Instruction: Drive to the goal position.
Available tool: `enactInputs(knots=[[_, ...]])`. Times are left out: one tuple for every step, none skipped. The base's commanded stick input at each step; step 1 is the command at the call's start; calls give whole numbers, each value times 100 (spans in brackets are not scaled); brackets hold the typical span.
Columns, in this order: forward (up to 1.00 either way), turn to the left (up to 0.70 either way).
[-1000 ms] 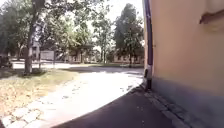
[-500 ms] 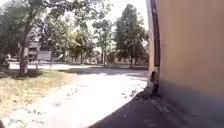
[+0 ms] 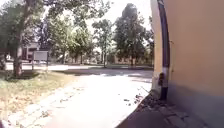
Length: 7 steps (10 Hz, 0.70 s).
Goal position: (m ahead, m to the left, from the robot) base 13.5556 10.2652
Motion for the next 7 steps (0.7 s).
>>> enactInputs(knots=[[70,-1],[70,-2],[70,-3],[70,-4],[70,-9],[70,-11],[70,-12]])
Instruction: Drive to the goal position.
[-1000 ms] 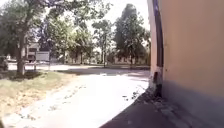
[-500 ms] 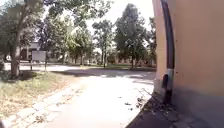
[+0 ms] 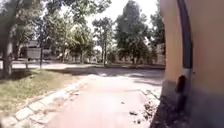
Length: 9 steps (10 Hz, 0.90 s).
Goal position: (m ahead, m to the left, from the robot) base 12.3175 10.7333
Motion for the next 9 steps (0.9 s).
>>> enactInputs(knots=[[70,-3],[70,0],[70,0],[70,0],[70,0],[70,0],[70,0],[70,0],[70,0]])
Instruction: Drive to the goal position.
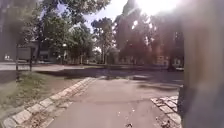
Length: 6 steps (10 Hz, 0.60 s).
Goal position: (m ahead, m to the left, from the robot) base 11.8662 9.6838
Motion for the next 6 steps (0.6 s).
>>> enactInputs(knots=[[70,0],[70,0],[70,0],[70,0],[70,0],[70,0]])
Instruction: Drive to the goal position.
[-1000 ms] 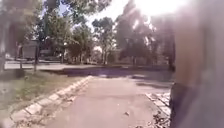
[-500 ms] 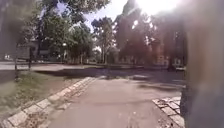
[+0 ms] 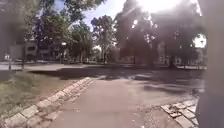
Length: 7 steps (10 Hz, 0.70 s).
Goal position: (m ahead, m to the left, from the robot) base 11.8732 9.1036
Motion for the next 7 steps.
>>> enactInputs(knots=[[70,0],[70,0],[70,0],[70,0],[70,0],[70,0],[70,0]])
